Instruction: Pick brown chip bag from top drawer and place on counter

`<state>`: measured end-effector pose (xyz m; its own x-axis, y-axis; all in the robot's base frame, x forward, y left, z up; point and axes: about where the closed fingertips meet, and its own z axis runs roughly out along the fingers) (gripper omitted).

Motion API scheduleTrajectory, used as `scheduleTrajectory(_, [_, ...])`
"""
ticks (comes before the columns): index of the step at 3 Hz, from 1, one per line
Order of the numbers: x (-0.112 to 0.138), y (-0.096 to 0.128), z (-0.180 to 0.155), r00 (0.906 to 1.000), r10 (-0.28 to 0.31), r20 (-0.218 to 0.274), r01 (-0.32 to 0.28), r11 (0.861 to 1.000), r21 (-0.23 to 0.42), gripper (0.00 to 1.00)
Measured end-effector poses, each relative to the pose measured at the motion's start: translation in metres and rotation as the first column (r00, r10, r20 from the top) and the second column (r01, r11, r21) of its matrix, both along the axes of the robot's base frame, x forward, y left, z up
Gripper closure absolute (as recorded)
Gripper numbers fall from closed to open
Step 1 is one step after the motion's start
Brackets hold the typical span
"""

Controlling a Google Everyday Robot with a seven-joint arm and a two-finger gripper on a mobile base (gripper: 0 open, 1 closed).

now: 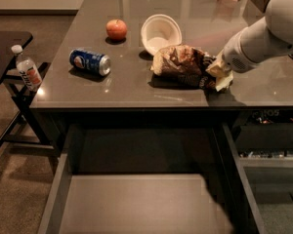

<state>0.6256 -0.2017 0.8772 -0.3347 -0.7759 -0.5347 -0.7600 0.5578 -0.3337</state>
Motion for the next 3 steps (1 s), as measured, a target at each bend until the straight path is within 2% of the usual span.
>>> scheduleTrajectory(3, [0.0000, 0.0001, 0.0000, 1.0000, 0.000, 0.000, 0.000, 1.000, 0.000, 0.00])
